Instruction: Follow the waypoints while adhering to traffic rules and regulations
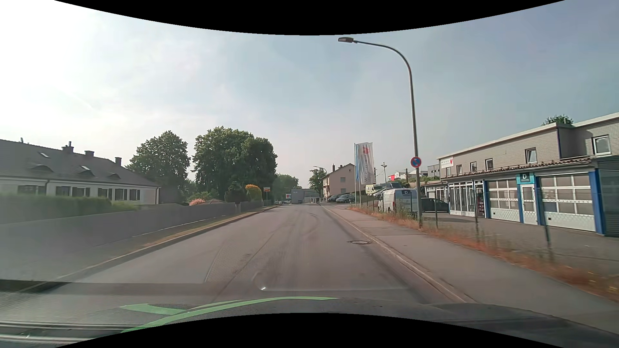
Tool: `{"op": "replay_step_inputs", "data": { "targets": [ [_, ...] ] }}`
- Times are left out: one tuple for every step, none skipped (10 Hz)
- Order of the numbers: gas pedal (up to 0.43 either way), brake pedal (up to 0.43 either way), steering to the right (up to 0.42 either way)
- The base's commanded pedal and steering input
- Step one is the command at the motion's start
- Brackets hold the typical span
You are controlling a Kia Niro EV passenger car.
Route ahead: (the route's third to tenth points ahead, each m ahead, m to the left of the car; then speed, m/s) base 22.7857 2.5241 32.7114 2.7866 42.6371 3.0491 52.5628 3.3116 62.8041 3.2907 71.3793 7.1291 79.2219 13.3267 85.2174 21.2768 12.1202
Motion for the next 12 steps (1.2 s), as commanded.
{"op": "replay_step_inputs", "data": {
  "targets": [
    [0.079,0.000,0.000],
    [0.079,0.000,0.000],
    [0.079,0.000,0.001],
    [0.079,0.000,0.002],
    [0.079,0.000,0.003],
    [0.079,0.000,0.003],
    [0.079,0.000,0.004],
    [0.079,0.000,0.004],
    [0.079,0.000,0.004],
    [0.079,0.000,0.003],
    [0.079,0.000,0.003],
    [0.079,0.000,0.003]
  ]
}}
